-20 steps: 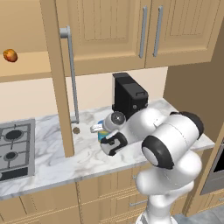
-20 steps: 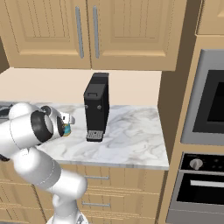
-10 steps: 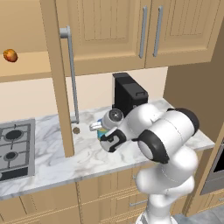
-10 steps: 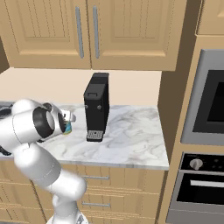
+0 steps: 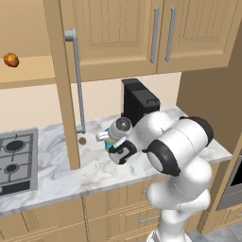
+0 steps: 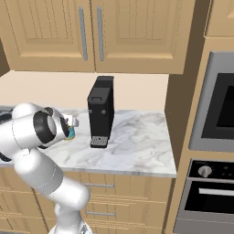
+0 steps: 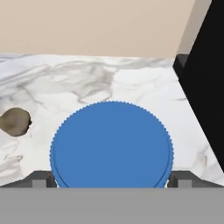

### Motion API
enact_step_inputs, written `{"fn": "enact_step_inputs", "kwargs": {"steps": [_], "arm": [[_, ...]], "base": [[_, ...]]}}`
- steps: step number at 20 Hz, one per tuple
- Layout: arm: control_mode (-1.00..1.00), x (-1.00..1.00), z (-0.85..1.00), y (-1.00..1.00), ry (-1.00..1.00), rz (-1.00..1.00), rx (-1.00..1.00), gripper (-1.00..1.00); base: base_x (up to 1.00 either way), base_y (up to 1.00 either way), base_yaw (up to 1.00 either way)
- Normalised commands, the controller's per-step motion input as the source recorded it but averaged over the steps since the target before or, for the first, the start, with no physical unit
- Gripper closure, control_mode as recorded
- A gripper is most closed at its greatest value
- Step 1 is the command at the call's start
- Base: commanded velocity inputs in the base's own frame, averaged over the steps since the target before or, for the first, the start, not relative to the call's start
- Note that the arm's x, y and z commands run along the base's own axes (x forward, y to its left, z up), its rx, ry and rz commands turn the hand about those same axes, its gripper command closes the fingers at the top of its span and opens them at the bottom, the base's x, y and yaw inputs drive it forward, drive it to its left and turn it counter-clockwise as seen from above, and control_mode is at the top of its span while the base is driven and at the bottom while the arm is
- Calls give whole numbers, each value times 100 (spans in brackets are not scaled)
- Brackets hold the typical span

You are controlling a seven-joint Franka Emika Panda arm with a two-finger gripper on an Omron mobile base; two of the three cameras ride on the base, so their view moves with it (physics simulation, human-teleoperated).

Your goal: Pick the shaker and mayonnaise from the counter and place them in the cabinet.

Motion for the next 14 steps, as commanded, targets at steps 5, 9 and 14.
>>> {"fn": "enact_step_inputs", "kwargs": {"steps": [5, 9, 14], "arm": [[-100, -30, 27, -3, 0, -4, 1, 100], [-100, -46, 62, 0, 1, -3, 0, 100], [-100, -52, 73, -3, 3, 0, 0, 100]], "base": [[0, 0, 0], [0, 0, 0], [0, 0, 0]]}}
